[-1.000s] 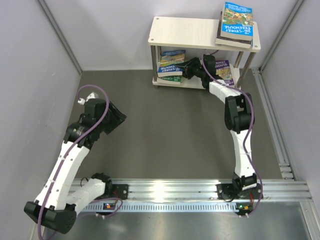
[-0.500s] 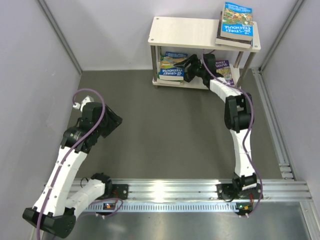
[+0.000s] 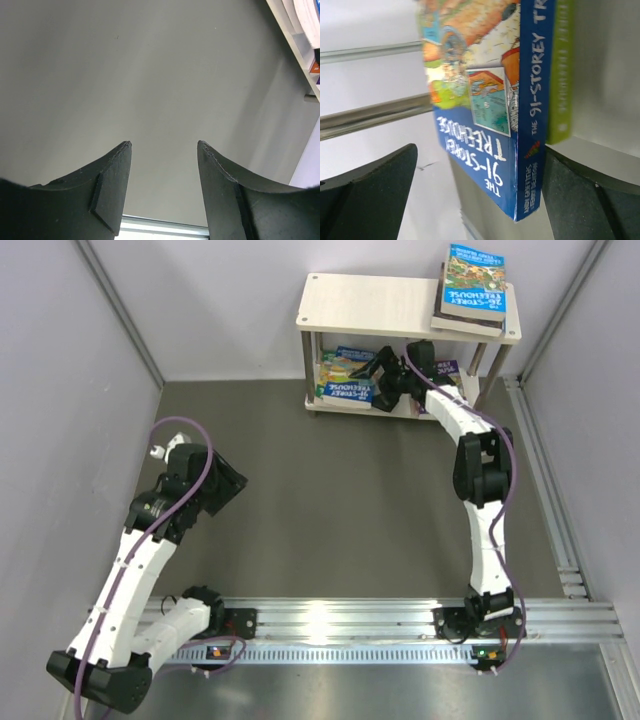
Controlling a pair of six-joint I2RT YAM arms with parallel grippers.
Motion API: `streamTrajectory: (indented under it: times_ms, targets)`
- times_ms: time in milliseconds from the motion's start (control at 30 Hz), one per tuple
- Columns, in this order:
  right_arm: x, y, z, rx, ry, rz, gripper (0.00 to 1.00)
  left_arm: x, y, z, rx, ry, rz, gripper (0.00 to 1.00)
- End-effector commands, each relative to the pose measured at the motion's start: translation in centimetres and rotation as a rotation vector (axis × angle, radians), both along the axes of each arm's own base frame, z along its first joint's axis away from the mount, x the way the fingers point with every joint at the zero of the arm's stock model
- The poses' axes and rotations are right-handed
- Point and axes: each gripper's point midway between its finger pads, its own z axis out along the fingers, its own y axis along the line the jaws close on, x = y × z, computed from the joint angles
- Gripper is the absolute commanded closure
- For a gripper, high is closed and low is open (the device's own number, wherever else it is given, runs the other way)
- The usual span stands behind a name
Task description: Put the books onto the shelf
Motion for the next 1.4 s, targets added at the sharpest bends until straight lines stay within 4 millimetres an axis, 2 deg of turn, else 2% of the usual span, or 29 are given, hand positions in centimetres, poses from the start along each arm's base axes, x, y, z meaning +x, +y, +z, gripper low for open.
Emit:
streamTrajectory:
  times_ms: [0, 267, 333, 467, 600, 667, 700, 767, 833, 867, 900, 933, 1000, 1033, 1067, 1133, 1367]
  targets:
    - [-0.8, -1.1, 4.9, -0.1, -0.147, 0.027, 0.0, 0.6, -0.2, 0.3, -0.016, -0.023, -0.004, 0.4]
    - [-1.0, -2.0, 4.4, -0.169, -0.138, 0.007, 0.0, 0.7, -1.0, -0.3, -0.04, -0.013, -0.03, 0.41]
    - [-0.9, -2.6, 4.2, -0.198, -0.132, -0.017, 0.05, 0.7, -1.1, -0.4, -0.044, -0.012, -0.032, 0.42]
    - [-1.2, -3.5, 5.1, -0.229, -0.14, -0.057, 0.03, 0.4, -0.9, -0.3, -0.041, -0.013, -0.029, 0.42]
    - [-1.5, -3.4, 5.9, -0.218, -0.162, -0.056, 0.0, -0.1, -0.4, -0.3, -0.024, -0.013, -0.017, 0.42]
    - [-1.2, -3.4, 7.9, -0.185, -0.224, -0.07, 0.0, -0.2, -0.2, -0.2, -0.019, -0.015, -0.011, 0.41]
    - [-1.3, -3.6, 7.3, -0.173, -0.207, -0.086, 0.0, -0.3, -0.1, -0.2, -0.016, -0.017, -0.012, 0.41]
    - [-1.4, -4.5, 8.3, -0.164, -0.241, -0.125, 0.0, -0.4, 0.0, -0.2, -0.013, -0.017, -0.009, 0.41]
    - [-1.0, -5.9, 8.4, -0.193, -0.25, -0.188, 0.0, -0.4, 0.1, -0.1, -0.009, -0.021, -0.009, 0.41]
    - [-1.0, -6.3, 9.2, -0.193, -0.27, -0.208, 0.03, -0.4, 0.1, -0.1, -0.007, -0.02, -0.009, 0.41]
    - [-0.8, -6.9, 8.7, -0.203, -0.262, -0.234, 0.22, -0.5, 0.2, -0.1, -0.002, -0.017, -0.008, 0.41]
    - [-0.6, -7.4, 8.6, -0.205, -0.26, -0.252, 0.35, -0.5, 0.3, 0.0, 0.001, -0.023, -0.006, 0.41]
    - [-0.1, -7.9, 8.8, -0.2, -0.265, -0.283, 0.56, -0.6, 0.4, 0.0, 0.006, -0.022, -0.006, 0.41]
    - [0.2, -8.0, 8.2, -0.203, -0.256, -0.291, 0.61, -0.6, 0.4, 0.0, 0.007, -0.022, -0.007, 0.41]
    - [0.6, -8.2, 8.3, -0.206, -0.257, -0.307, 0.71, -0.6, 0.4, 0.1, 0.008, -0.022, -0.008, 0.41]
    - [1.1, -8.5, 7.7, -0.215, -0.247, -0.325, 0.77, -0.6, 0.4, 0.0, 0.01, -0.019, -0.011, 0.41]
    - [2.6, -9.8, 5.1, -0.272, -0.207, -0.401, 0.81, -1.1, 0.6, 0.1, 0.024, -0.006, -0.012, 0.41]
